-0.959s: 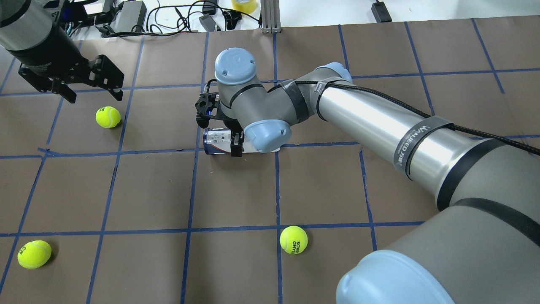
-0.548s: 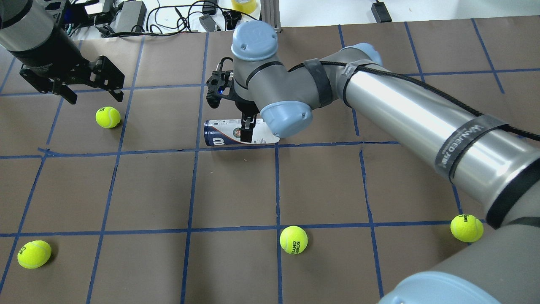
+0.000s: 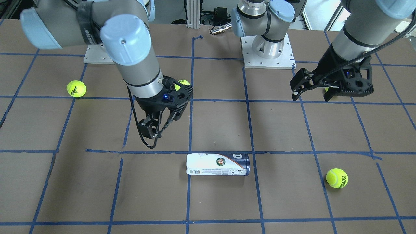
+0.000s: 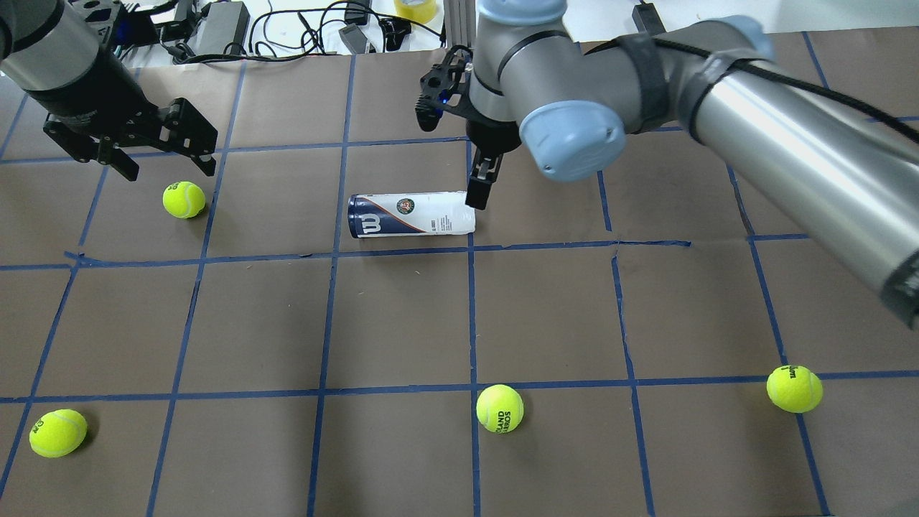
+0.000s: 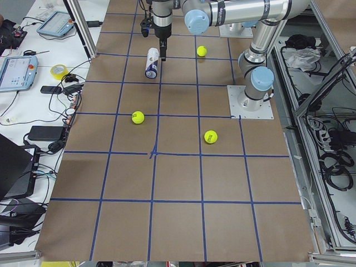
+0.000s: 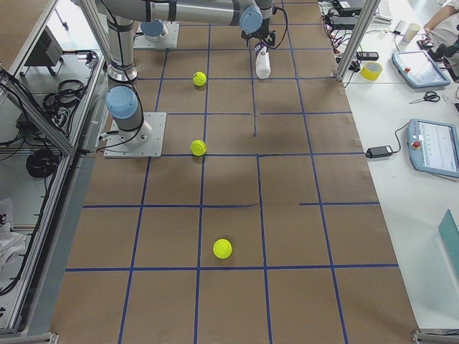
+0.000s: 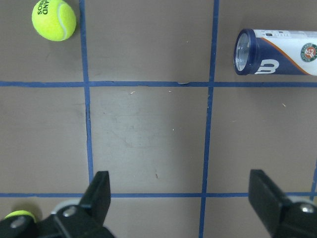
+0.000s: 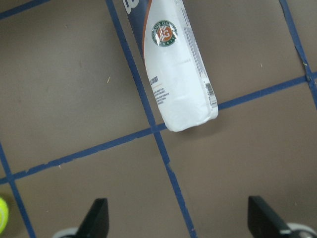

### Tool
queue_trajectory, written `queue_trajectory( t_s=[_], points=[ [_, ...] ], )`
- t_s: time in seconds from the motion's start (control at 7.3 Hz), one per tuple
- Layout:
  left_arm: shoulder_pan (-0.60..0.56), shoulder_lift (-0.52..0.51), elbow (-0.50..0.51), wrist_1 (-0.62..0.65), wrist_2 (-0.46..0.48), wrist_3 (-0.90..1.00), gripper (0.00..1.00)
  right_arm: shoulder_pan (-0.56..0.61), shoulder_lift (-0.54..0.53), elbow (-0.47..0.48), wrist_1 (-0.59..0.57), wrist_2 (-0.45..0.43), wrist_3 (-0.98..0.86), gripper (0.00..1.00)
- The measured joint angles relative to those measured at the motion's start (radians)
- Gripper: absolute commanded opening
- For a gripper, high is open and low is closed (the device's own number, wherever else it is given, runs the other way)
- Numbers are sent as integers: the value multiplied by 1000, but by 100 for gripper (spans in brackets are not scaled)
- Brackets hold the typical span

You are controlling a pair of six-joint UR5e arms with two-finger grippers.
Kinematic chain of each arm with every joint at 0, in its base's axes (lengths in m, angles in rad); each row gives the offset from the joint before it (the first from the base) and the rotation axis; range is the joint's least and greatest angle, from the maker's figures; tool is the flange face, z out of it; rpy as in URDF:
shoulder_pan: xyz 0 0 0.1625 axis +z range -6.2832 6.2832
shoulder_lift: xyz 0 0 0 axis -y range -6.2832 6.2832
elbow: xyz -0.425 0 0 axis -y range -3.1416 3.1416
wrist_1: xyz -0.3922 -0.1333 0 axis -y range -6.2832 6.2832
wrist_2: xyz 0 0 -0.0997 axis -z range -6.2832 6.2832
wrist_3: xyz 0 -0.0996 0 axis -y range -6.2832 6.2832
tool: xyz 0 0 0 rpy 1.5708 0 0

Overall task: Lift up tennis ball bucket
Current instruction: 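Raise the right gripper away while the left gripper moves toward the can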

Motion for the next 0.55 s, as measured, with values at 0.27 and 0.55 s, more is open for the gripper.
queue_trajectory(
  t_s=[0.27,0.55],
  points=[
    [0,-49,-87,147,-180,-2,100,-110,-90,1,100,-8,69,100],
    [1,-138,-127,325,-294,-5,100,-152,-154,0,145,-33,235,100]
  ],
)
